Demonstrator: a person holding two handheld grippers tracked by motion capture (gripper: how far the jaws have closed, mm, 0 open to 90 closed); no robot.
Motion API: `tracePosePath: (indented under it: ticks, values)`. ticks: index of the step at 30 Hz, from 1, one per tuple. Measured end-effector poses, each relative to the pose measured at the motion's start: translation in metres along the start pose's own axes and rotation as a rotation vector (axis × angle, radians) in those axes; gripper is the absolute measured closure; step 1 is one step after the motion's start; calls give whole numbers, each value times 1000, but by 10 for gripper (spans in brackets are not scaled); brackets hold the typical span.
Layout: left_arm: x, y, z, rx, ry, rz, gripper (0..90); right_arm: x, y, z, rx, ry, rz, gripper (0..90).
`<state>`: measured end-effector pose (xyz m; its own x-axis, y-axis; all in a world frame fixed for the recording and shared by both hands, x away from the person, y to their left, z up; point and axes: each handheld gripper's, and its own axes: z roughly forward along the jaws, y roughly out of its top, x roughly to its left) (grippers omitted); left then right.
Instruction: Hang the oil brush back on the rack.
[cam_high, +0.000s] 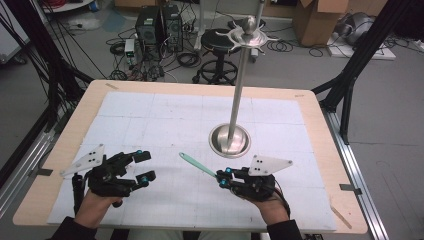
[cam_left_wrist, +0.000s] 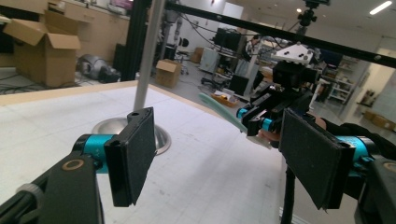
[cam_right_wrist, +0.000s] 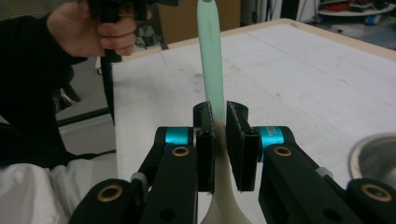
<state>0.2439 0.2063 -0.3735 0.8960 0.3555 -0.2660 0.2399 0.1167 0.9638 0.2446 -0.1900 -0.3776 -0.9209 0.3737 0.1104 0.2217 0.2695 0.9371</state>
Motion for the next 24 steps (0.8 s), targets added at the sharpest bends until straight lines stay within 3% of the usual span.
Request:
tracePosePath:
  ticks: [7, 11, 19, 24]
  values:
    - [-2, 5, 17, -9, -80, -29, 290, 8, 7, 5, -31, 46, -23, 819]
    - [-4, 7, 25, -6, -105, -39, 296, 10, 9, 6, -58, 75, -22, 819]
    - [-6, 7, 39, 13, -150, -36, 373, 12, 12, 5, -108, 119, -15, 819]
    - [-10, 9, 50, 14, -194, -25, 447, 14, 13, 7, -111, 144, -11, 818]
